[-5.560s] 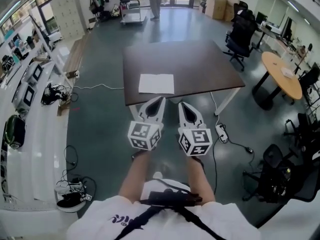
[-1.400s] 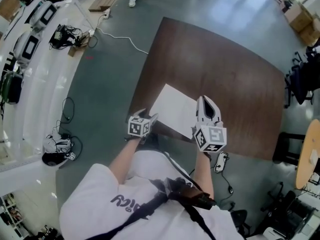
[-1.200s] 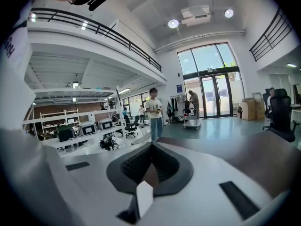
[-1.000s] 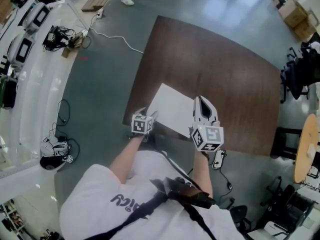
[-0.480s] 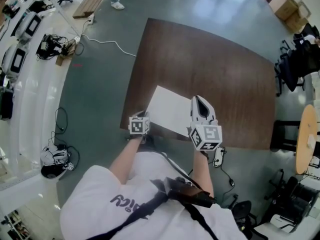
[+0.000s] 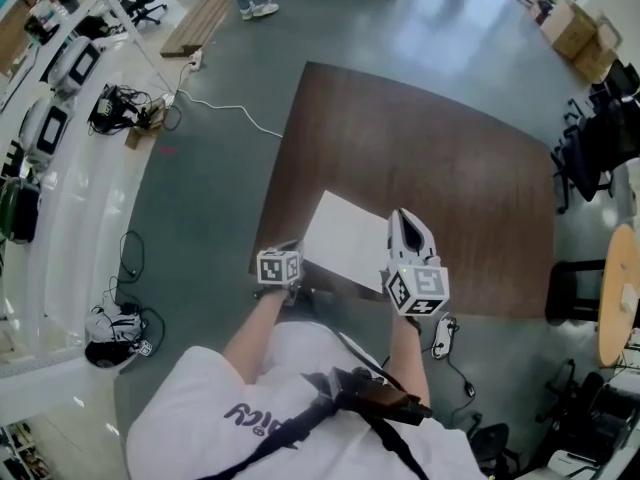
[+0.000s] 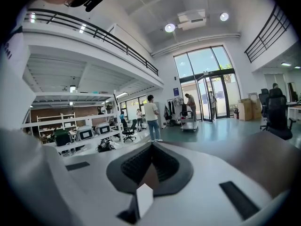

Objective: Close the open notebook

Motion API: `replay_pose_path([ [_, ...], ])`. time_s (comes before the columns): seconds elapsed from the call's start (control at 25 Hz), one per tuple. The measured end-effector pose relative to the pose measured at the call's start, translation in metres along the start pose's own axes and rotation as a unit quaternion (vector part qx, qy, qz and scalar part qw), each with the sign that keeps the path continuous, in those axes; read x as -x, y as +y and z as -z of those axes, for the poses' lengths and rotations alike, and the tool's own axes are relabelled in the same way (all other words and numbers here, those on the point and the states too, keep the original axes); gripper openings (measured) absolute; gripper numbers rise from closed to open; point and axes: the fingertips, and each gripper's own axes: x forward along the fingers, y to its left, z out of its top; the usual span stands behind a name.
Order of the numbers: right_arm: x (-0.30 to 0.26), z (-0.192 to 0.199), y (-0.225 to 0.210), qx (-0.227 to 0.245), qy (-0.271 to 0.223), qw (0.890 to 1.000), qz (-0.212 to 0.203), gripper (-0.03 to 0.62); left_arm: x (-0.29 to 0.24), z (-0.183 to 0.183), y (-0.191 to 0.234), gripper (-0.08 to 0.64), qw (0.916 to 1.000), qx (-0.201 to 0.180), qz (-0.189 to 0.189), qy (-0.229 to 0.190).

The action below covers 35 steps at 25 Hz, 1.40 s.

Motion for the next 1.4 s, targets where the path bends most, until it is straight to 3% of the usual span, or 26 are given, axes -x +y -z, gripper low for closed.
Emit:
replay_pose_path([
  [0.44, 0.035, -0.028, -0.008, -0.016, -0.049, 0.999, 0.0, 0.005, 0.041, -0.018, -0.072, 0.008, 0.9971, -0.03, 0.059, -0.037],
  [0.76, 0.082, -0.031, -0.032, -0.039, -0.075, 0.996, 0.027, 0.005, 0.058, -0.016, -0.154, 0.008, 0.9881, -0.096, 0.11, -0.047],
  [1.12, 0.153, -0.033, -0.077, -0.053, -0.098, 0.99, 0.083, 0.005, 0.046, 0.001, -0.242, 0.008, 0.9746, -0.147, 0.166, -0.028],
  [1.4, 0.192, -0.018, -0.106, -0.07, -0.101, 0.985, 0.118, 0.005, 0.016, 0.033, -0.292, 0.008, 0.9634, -0.184, 0.195, 0.01],
])
